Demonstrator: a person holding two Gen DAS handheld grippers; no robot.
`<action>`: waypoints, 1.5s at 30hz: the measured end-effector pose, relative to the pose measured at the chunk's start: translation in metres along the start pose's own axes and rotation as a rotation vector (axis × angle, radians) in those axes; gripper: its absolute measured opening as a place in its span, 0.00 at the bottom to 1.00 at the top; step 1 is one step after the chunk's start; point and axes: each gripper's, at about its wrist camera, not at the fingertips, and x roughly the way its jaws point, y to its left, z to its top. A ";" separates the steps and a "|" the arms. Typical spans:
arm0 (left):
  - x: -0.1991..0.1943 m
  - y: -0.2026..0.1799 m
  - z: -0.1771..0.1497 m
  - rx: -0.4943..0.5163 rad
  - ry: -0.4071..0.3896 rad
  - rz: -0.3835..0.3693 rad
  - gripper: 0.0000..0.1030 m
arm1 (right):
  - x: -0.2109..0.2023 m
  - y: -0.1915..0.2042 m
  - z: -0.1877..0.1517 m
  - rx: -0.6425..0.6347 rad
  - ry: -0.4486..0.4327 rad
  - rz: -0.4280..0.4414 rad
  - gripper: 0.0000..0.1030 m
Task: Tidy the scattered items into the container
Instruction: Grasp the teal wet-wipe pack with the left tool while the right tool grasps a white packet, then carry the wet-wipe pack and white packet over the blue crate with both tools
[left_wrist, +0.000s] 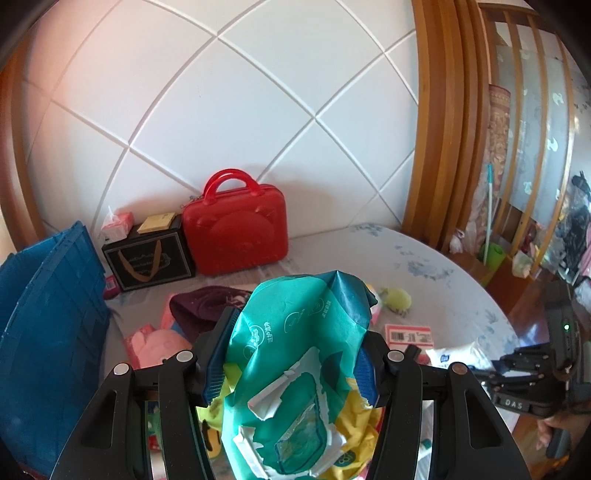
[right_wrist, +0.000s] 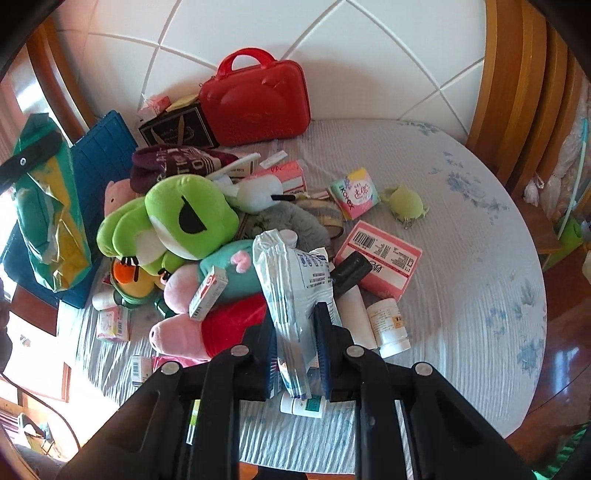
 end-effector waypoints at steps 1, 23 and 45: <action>-0.004 0.000 0.001 -0.007 -0.004 -0.003 0.54 | -0.006 0.001 0.003 -0.002 -0.005 0.010 0.17; -0.061 0.038 0.024 -0.024 -0.049 0.017 0.54 | -0.067 0.080 0.043 -0.030 -0.165 0.030 0.17; -0.105 0.179 0.019 -0.146 -0.135 0.110 0.54 | -0.067 0.235 0.094 -0.219 -0.226 0.071 0.17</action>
